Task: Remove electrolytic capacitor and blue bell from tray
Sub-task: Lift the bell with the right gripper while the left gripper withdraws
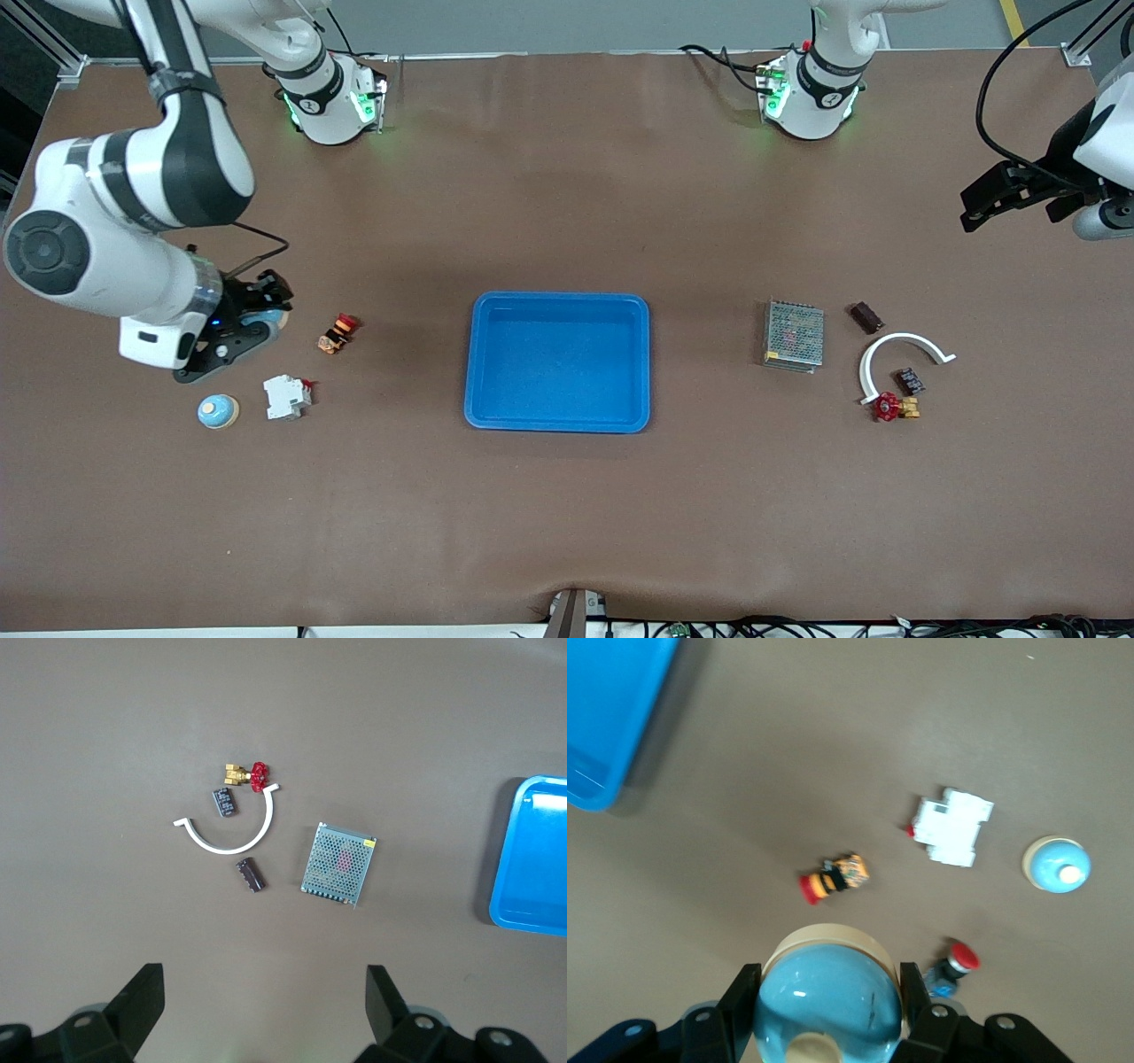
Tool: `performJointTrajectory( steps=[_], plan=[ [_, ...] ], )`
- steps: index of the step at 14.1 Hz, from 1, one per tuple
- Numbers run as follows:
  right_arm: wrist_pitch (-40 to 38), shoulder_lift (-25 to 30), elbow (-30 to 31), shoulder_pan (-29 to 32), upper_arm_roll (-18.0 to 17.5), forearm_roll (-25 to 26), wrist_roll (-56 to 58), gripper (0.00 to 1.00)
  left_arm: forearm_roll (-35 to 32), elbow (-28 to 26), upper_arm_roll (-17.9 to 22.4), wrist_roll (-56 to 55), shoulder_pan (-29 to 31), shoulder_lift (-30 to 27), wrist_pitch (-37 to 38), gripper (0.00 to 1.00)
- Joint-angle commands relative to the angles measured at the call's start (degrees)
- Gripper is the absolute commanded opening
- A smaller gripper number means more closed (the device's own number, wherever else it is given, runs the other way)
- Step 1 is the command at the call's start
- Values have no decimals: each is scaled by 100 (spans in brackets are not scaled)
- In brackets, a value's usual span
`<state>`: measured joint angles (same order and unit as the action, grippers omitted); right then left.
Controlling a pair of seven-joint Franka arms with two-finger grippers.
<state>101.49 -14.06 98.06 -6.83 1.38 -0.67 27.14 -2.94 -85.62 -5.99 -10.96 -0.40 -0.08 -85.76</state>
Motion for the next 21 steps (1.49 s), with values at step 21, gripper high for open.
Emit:
performJointTrajectory(
  steps=[21],
  plan=[
    [3676, -245, 3000, 1043, -138, 76, 1672, 31, 22, -139, -61, 103, 92, -71, -178, 100]
  ],
)
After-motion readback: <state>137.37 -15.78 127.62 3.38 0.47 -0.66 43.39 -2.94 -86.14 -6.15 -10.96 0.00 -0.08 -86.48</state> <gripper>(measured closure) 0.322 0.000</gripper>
